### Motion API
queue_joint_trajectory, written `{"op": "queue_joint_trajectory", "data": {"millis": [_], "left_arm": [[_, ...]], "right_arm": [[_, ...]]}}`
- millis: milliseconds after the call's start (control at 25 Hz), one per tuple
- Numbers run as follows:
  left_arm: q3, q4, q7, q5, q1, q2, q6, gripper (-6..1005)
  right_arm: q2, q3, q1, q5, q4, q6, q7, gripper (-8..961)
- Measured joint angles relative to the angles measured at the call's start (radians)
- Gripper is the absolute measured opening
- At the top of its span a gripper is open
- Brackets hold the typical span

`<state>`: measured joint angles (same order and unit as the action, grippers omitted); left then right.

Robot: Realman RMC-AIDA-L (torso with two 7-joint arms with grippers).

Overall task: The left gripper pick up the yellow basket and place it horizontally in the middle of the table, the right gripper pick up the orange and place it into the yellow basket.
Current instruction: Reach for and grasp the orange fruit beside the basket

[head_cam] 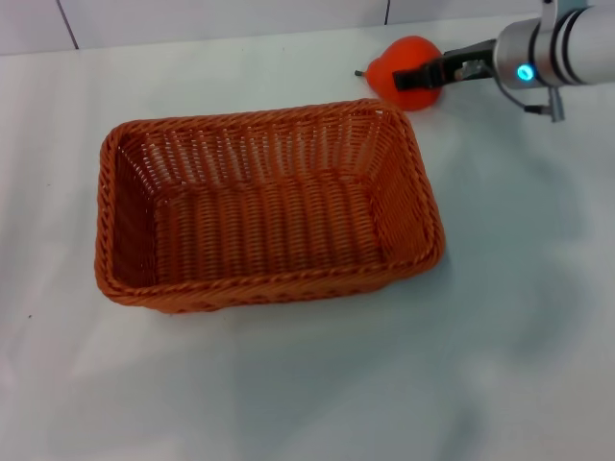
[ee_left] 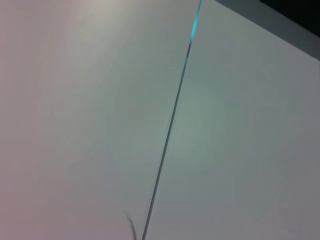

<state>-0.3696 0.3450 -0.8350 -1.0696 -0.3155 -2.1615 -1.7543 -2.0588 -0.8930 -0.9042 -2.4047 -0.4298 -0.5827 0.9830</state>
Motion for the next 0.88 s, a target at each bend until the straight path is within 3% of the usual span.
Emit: {"op": "queue_joint_trajectory", "data": {"millis": [200, 640, 880], "left_arm": [[0.0, -0.001, 0.0, 0.0, -0.008, 0.0, 0.005, 569], [0.0, -0.012, 0.0, 0.001, -0.012, -0.001, 0.006, 568], [0.0, -0.012, -0.009, 0.0, -0.01, -0.002, 0.0, 568]], "right_arm": [[-0.022, -0.001, -0.002, 0.002, 0.011, 0.055, 0.016, 850], [-0.024, -0.001, 0.0, 0.085, 0.035, 0.082, 0.099, 636], [-0.024, 0.006, 0.008, 0.115, 0.041, 0.082, 0.124, 403]]}}
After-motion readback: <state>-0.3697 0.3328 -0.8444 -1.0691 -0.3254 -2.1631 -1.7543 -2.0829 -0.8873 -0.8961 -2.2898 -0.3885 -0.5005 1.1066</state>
